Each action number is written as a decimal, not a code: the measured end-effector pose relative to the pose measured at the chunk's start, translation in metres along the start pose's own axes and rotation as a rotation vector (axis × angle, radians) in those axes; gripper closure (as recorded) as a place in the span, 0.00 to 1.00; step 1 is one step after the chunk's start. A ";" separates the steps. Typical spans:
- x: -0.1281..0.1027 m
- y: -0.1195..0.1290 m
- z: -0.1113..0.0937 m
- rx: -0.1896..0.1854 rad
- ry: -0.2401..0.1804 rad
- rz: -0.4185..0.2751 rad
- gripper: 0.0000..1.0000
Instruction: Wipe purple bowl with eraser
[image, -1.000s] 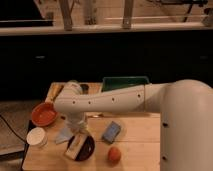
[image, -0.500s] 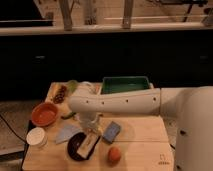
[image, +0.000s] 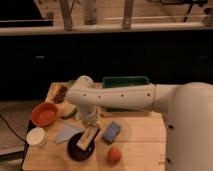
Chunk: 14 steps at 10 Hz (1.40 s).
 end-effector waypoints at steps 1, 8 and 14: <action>-0.002 -0.012 0.000 0.002 -0.003 -0.023 0.94; -0.047 -0.018 0.001 0.020 -0.036 -0.101 0.94; -0.015 0.023 0.006 -0.020 -0.034 -0.004 0.94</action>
